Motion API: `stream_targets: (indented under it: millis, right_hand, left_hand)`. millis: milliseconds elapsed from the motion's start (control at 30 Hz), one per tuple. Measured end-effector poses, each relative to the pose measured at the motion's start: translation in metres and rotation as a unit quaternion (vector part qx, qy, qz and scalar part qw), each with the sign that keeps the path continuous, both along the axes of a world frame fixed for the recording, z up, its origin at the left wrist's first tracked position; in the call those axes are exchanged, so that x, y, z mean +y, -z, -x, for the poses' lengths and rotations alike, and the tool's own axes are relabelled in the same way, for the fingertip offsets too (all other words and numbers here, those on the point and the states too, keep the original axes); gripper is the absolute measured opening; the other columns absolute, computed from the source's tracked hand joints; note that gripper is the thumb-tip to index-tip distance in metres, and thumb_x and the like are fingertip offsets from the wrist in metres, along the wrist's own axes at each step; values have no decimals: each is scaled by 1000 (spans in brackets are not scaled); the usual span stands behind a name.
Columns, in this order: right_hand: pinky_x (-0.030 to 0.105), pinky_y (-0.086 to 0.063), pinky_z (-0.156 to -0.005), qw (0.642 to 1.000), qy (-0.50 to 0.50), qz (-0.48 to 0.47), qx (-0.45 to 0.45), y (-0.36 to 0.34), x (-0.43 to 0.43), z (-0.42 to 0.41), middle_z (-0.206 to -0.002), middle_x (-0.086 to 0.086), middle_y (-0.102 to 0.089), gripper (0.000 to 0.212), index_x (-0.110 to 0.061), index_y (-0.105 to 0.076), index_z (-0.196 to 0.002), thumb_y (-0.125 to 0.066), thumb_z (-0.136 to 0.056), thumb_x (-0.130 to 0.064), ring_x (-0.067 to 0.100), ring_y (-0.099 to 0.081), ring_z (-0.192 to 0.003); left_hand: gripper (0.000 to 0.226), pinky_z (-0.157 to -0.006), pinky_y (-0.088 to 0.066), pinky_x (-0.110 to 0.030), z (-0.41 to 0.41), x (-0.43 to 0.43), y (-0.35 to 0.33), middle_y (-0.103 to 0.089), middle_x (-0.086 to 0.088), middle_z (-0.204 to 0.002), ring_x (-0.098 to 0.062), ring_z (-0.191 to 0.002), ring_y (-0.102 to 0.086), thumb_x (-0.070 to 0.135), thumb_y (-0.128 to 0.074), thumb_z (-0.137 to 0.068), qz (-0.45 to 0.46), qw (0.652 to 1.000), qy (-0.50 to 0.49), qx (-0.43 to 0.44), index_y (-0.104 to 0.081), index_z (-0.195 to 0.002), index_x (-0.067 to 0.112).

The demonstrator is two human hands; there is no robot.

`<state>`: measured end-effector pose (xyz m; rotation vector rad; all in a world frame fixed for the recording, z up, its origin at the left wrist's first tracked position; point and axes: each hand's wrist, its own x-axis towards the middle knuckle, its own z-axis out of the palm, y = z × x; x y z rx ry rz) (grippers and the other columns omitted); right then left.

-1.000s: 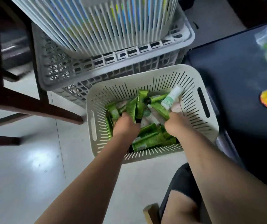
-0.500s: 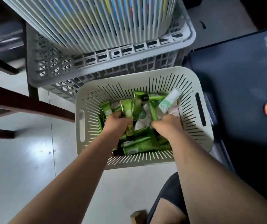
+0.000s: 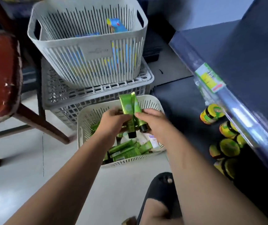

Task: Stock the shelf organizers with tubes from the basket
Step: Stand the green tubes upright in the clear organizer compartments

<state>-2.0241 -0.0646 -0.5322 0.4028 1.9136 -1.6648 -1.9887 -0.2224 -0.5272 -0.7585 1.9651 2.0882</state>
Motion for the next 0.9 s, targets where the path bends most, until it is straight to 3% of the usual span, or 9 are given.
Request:
stream_targets:
  millis: [133,233,300,433,533,633,700,800,900]
  right_hand:
    - [20,-51,-74,990,63,-45,117,-71,32,-7,-94,-10,-71,28,-26,-69,-105,-83,-82,-32,5,-67,-88]
    - [28,-46,-67,966,110,-99,214,-123,68,-22,-75,-8,-63,21,-14,-66,-83,-80,-82,-29,9,-56,-68]
    - [29,-35,-63,946,136,-116,271,-157,95,-40,-70,1,-52,28,2,-63,-85,-74,-85,-24,11,-45,-64]
    - [29,-47,-71,909,220,-98,340,-215,161,-88,-84,0,-69,5,-11,-68,-91,-68,-86,-13,10,-60,-76]
    - [25,-48,-72,879,286,-117,364,-245,217,-136,-94,0,-69,27,-23,-64,-110,-64,-89,-6,9,-63,-80]
    - [19,-49,-73,857,335,-136,367,-265,264,-189,-97,-3,-68,42,-19,-62,-124,-62,-82,-14,3,-63,-81]
    - [21,-48,-71,844,358,-163,364,-272,291,-223,-89,-3,-68,31,-16,-69,-111,-57,-82,-13,4,-62,-76]
    - [32,-43,-74,820,405,-202,350,-281,326,-271,-78,-1,-59,16,-10,-69,-93,-62,-85,-21,11,-54,-75]
    - [36,-41,-74,789,457,-212,352,-285,355,-316,-74,8,-45,46,1,-54,-80,-70,-77,-43,16,-46,-72]
  left_hand:
    - [13,-82,-59,-46,0,29,-62,-75,-7,-83,-24,-77,-72,1,-69,-89,-29,995,68,65,-68,-95,12]
    - [12,-76,-59,-41,-2,63,-110,-74,-9,-87,-21,-77,-71,5,-68,-91,-38,982,127,136,-67,-87,16]
    - [10,-68,-59,-36,-5,90,-141,-72,-9,-86,-19,-73,-70,6,-67,-93,-45,968,169,178,-66,-88,15]
    - [17,-79,-63,-47,-16,152,-198,-71,-16,-98,-26,-86,-71,9,-67,-94,-66,932,260,245,-67,-109,1]
    - [20,-72,-63,-39,-35,202,-233,-65,-16,-96,-24,-85,-68,11,-67,-96,-57,895,340,284,-64,-109,-3]
    - [18,-59,-58,-29,-59,250,-260,-60,-12,-90,-20,-80,-64,12,-65,-97,-41,860,402,314,-62,-105,-3]
    - [14,-59,-60,-31,-76,283,-272,-60,-12,-88,-21,-80,-63,13,-63,-98,-48,837,440,322,-63,-104,1]
    - [31,-59,-58,-29,-105,329,-283,-58,-15,-89,-18,-78,-63,14,-65,-98,-45,805,486,337,-55,-106,-14]
    - [36,-62,-60,-31,-137,369,-288,-54,-16,-90,-19,-79,-63,12,-66,-97,-63,779,516,351,-52,-110,-18]
